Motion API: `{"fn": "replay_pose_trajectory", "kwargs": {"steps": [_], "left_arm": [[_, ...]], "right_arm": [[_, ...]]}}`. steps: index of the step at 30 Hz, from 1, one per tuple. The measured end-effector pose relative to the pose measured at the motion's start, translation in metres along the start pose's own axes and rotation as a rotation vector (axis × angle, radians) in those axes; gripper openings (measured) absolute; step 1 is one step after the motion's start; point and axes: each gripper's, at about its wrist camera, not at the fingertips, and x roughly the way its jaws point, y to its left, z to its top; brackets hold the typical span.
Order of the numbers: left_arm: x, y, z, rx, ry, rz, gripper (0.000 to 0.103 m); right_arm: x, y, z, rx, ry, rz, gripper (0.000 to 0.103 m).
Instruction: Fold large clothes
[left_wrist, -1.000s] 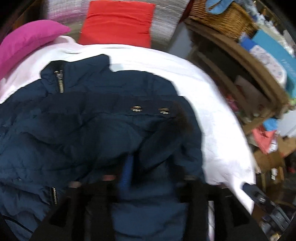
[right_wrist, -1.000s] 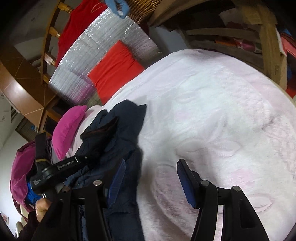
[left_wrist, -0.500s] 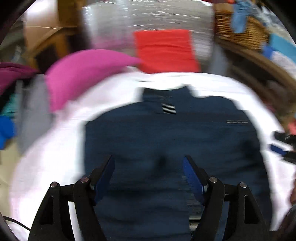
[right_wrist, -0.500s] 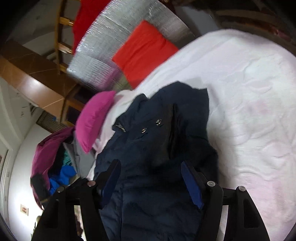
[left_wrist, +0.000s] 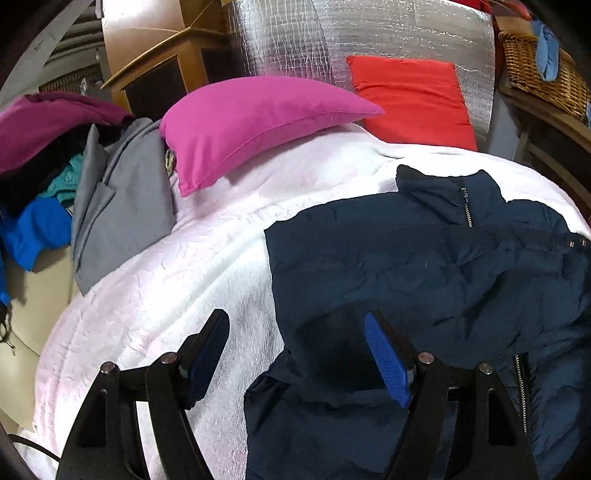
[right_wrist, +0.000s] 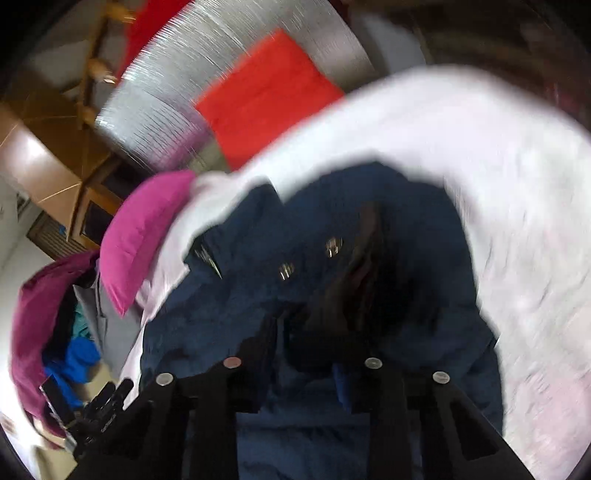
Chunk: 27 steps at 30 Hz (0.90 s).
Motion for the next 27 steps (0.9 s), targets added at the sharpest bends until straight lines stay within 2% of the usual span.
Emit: {"fn": "replay_pose_trajectory", "kwargs": {"steps": [2,3,8,13,14,16,18,20,21,23,24,26,27], "left_arm": [[0.000,0.002,-0.002,-0.001,-0.010,-0.006,0.076],[0.001,0.002,-0.001,0.001,-0.014,-0.007,0.076],[0.005,0.003,-0.003,-0.021,-0.020,-0.036,0.076],[0.008,-0.002,-0.004,-0.012,-0.021,-0.041,0.076],[0.008,-0.003,-0.005,-0.011,-0.023,-0.039,0.076],[0.008,-0.004,-0.005,-0.007,-0.027,-0.036,0.076],[0.008,-0.005,-0.005,-0.008,-0.028,-0.040,0.076],[0.007,-0.005,-0.005,-0.008,-0.028,-0.042,0.076],[0.007,-0.005,-0.005,-0.009,-0.027,-0.043,0.076],[0.007,-0.006,-0.005,-0.009,-0.026,-0.043,0.076],[0.008,-0.006,-0.005,-0.008,-0.026,-0.042,0.076],[0.009,-0.006,-0.005,-0.005,-0.024,-0.043,0.076],[0.010,-0.006,-0.005,-0.002,-0.025,-0.042,0.076]], "right_arm": [[-0.009,0.004,0.003,-0.027,-0.071,-0.044,0.030],[-0.010,0.004,0.005,-0.028,-0.078,-0.058,0.030],[0.018,-0.024,0.000,0.039,0.002,-0.139,0.030],[0.027,-0.034,-0.008,0.076,0.054,-0.102,0.033],[0.027,-0.034,-0.006,0.092,0.077,-0.081,0.038],[0.025,-0.034,-0.004,0.122,0.093,-0.020,0.075],[0.021,-0.030,-0.002,0.116,0.079,0.021,0.080],[0.023,-0.022,-0.001,0.084,0.079,0.005,0.080],[0.028,-0.020,-0.001,0.074,0.096,0.003,0.080],[0.037,-0.017,-0.003,0.062,0.119,-0.005,0.070],[0.039,-0.015,-0.006,0.047,0.124,-0.018,0.053],[0.041,-0.013,-0.009,0.025,0.110,-0.055,0.036],[0.039,-0.014,-0.011,0.023,0.091,-0.059,0.030]]}}
